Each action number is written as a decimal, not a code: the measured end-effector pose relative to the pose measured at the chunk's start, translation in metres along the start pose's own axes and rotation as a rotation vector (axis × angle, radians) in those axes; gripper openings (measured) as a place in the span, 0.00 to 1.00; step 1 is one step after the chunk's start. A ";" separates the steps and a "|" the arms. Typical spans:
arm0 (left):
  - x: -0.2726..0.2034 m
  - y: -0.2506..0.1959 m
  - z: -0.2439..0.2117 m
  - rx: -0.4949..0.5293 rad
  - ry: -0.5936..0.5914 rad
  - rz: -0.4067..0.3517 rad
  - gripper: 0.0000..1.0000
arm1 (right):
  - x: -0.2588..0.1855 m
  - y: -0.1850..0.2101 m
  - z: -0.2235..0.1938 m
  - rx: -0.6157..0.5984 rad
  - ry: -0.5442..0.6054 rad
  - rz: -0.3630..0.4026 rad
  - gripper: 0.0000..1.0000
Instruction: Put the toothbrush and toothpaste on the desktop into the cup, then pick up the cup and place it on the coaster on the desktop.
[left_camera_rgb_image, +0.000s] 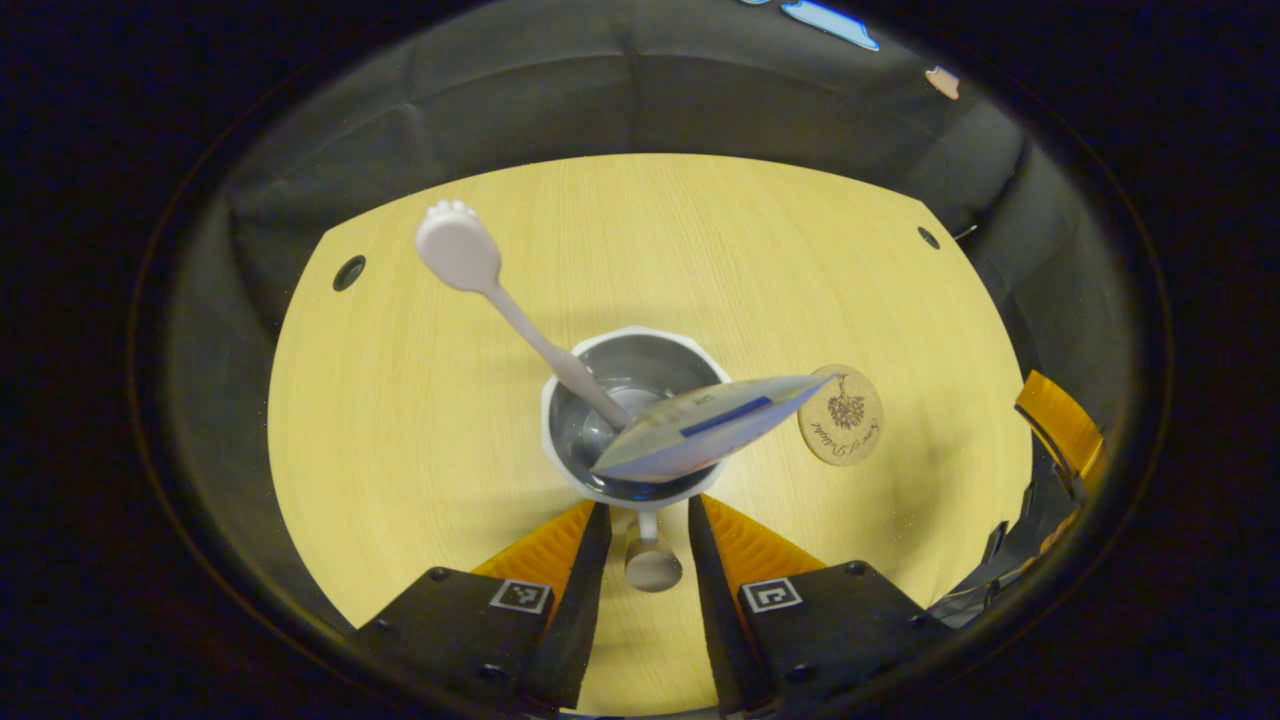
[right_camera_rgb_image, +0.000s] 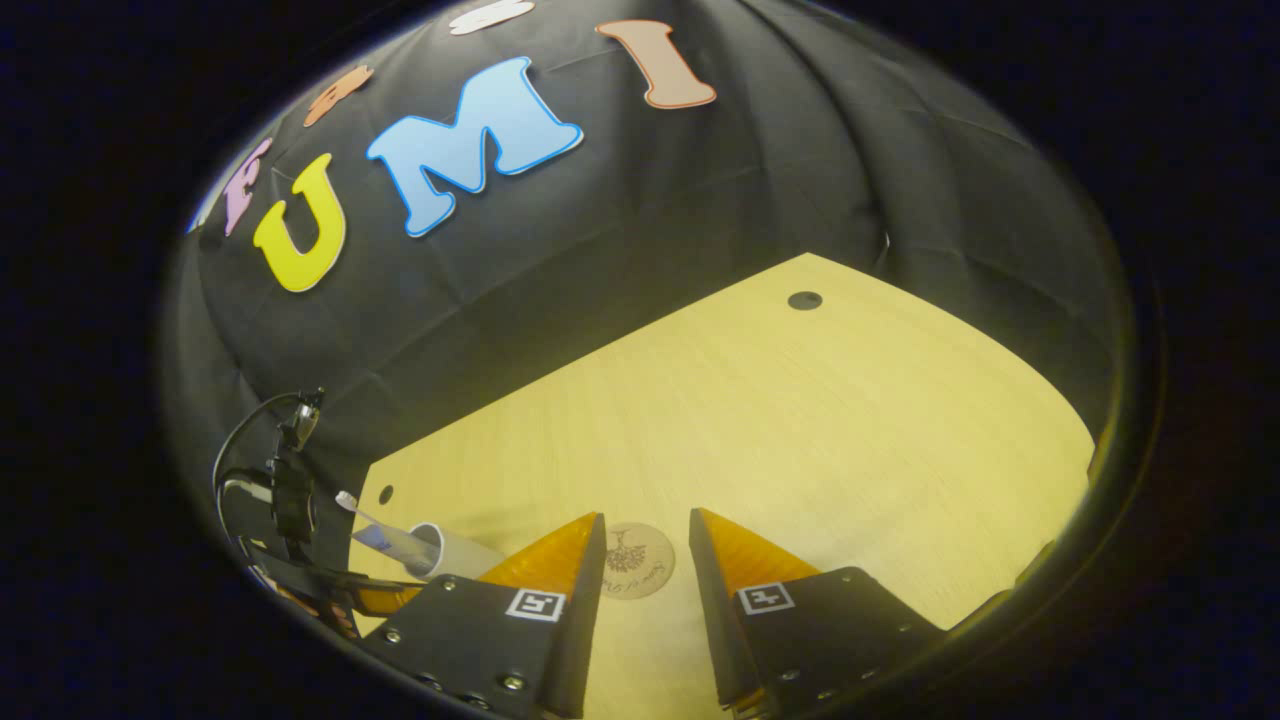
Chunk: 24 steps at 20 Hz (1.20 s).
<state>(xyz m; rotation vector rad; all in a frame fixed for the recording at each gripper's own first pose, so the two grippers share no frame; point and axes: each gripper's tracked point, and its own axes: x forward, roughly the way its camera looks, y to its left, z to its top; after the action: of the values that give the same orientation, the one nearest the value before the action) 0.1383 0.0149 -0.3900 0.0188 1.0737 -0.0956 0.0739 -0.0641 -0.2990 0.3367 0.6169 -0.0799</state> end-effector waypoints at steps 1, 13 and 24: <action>0.006 0.001 -0.001 0.001 0.012 0.005 0.60 | 0.000 -0.005 -0.001 0.006 0.002 -0.007 0.48; 0.034 0.005 -0.006 -0.009 0.043 0.044 0.49 | -0.002 -0.046 -0.008 0.055 0.030 -0.085 0.48; 0.034 0.000 -0.005 -0.019 0.027 0.037 0.49 | -0.002 -0.052 -0.009 0.067 0.040 -0.092 0.48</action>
<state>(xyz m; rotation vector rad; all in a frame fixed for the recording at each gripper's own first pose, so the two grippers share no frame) 0.1505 0.0126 -0.4225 0.0224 1.1009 -0.0518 0.0581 -0.1106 -0.3194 0.3752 0.6700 -0.1824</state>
